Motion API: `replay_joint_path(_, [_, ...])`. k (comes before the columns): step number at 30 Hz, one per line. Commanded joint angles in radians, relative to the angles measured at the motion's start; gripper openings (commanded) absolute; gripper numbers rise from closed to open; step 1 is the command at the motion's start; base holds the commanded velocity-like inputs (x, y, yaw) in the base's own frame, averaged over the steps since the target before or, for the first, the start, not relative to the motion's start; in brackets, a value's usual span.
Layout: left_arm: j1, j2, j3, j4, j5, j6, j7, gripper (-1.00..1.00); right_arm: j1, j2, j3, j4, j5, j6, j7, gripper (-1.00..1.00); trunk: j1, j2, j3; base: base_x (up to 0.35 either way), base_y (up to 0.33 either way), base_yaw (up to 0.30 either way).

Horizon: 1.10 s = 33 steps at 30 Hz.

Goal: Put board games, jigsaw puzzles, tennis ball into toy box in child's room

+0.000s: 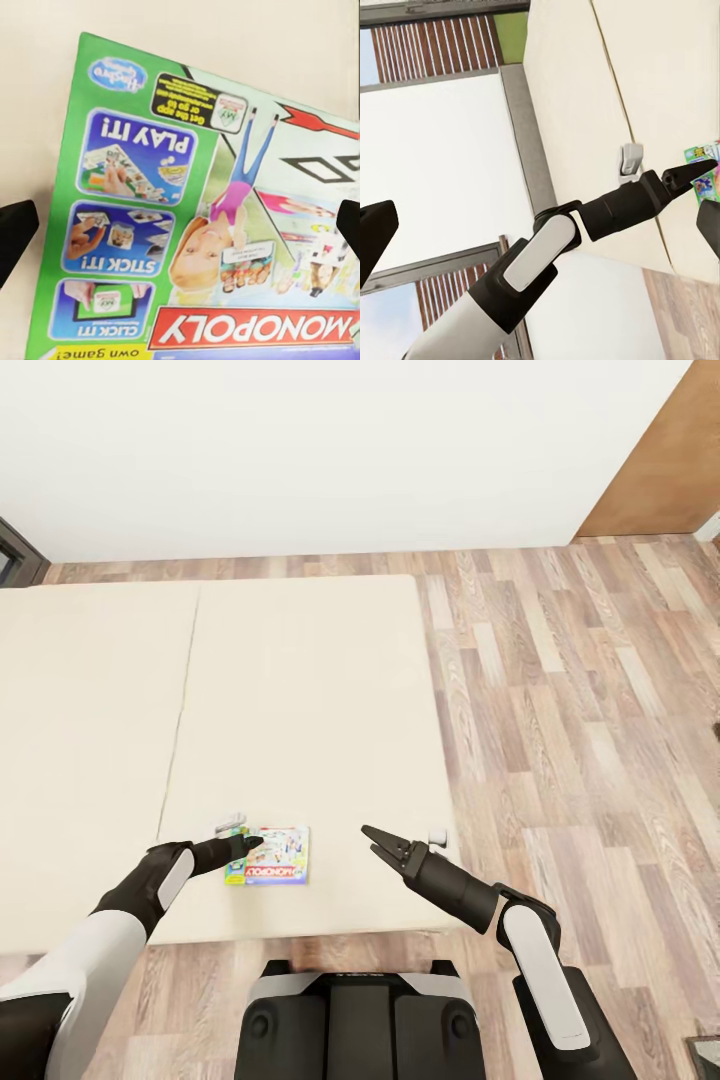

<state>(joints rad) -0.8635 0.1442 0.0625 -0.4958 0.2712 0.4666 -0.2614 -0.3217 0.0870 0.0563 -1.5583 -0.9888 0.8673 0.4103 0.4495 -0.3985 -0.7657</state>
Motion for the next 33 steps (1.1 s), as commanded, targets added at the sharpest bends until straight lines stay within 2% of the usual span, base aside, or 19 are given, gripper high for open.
replay_joint_path(1, [0.000,-0.001,0.005,-0.001,0.005,0.009,-0.002,1.00,0.000,0.000,-0.001,0.000,0.002,0.004,0.004,1.00,0.001,-0.001,-0.001,0.000,-0.159,0.000])
replay_joint_path(33, [0.000,-0.001,0.005,-0.001,0.005,0.010,-0.002,1.00,0.000,0.000,-0.001,0.000,0.002,0.004,0.004,1.00,0.001,-0.001,-0.001,0.000,-0.154,0.000])
